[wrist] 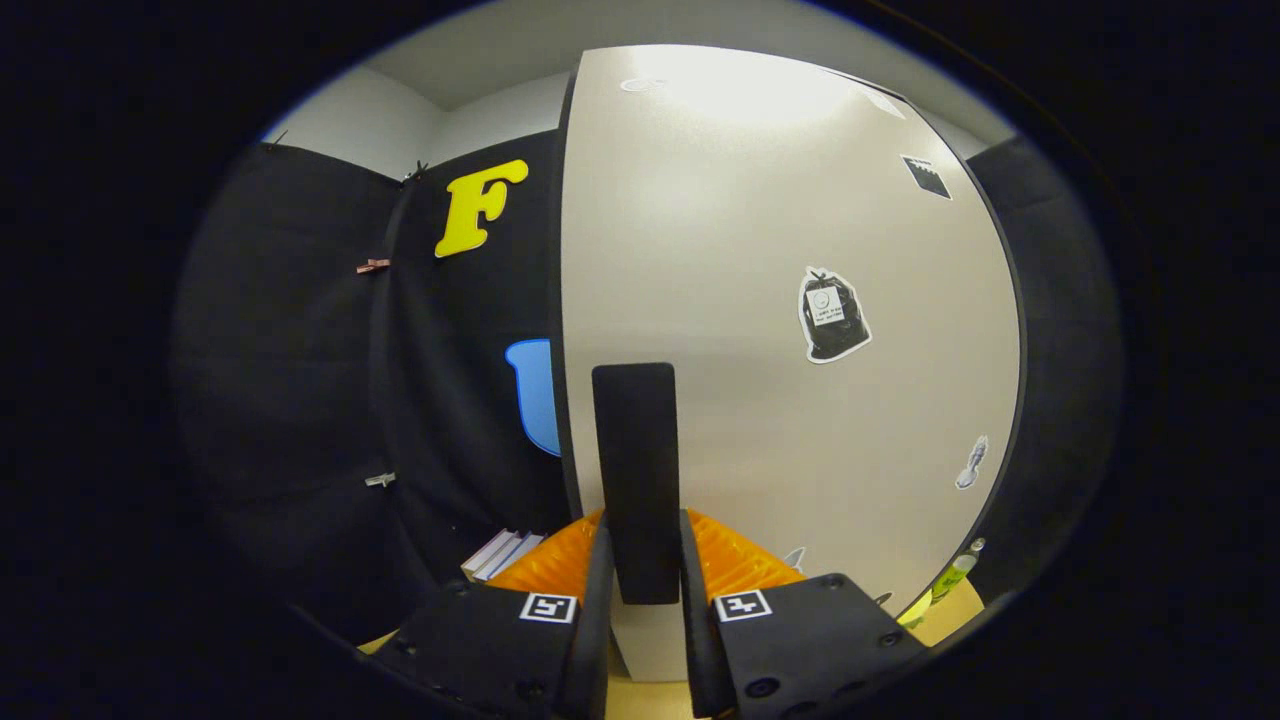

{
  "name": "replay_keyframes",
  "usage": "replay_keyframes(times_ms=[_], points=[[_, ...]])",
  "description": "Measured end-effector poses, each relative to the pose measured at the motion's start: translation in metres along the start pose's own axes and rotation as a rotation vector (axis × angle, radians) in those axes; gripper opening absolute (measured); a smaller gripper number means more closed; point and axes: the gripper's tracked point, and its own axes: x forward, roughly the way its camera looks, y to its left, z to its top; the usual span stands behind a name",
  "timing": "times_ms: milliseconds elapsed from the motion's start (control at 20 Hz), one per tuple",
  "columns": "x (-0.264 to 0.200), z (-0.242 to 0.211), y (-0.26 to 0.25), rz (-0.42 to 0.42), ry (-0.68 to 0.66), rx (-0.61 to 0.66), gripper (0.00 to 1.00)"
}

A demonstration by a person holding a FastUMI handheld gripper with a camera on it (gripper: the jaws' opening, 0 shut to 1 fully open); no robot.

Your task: Open the shoe cabinet door, grab the shoes and put them into the shoe cabinet, then close the shoe cabinet door.

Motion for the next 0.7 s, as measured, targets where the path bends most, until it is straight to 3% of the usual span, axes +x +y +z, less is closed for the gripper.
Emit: replay_keyframes(times_ms=[100, 700], points=[[-0.003, -0.001, 0.000, 0.003, 0.015, 0.000, 0.29], [-0.066, 0.000, -0.013, 0.032, 0.056, 0.007, 0.29]])
